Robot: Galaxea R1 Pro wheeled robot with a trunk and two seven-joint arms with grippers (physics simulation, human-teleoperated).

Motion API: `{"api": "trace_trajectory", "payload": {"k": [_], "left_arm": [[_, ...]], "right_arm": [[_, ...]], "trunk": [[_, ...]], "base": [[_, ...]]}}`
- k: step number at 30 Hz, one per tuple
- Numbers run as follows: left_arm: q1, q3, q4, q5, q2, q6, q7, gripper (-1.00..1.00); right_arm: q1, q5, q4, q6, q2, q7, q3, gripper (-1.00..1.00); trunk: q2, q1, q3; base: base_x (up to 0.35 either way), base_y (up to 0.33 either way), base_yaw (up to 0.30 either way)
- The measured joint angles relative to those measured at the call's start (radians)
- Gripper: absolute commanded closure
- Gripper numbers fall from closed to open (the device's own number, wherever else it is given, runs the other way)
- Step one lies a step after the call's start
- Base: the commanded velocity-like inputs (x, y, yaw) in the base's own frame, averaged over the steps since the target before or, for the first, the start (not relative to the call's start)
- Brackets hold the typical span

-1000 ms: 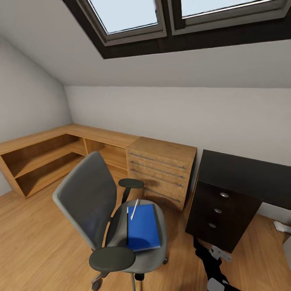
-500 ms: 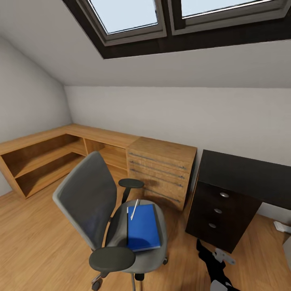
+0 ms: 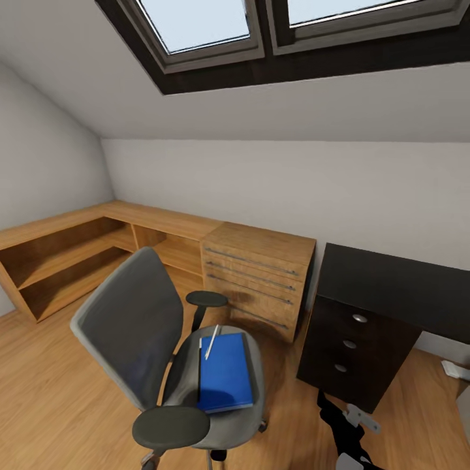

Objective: In the bedroom, organize the workspace by keeping the computer under the desk, ensuring the monitor is on the desk, placing the keyboard on the desk next to the monitor, placing the mouse on the desk next to the keyboard, moving the folder from the swivel chair onto the desk next to the mouse, stacking the notebook on top of the folder with the pen on top of the notebook, and positioning the swivel chair next to the desk.

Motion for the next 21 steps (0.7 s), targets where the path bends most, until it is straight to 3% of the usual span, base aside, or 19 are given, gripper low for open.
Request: {"api": "trace_trajectory", "payload": {"k": [21], "left_arm": [[0.0, 0.002, 0.0, 0.004, 0.002, -0.002, 0.002, -1.0]], "right_arm": [[0.0, 0.001, -0.001, 0.0, 0.005, 0.0, 0.0, -1.0]], "trunk": [[0.0, 0.0, -0.001]], "base": [[-0.001, -0.002, 0.0]]}}
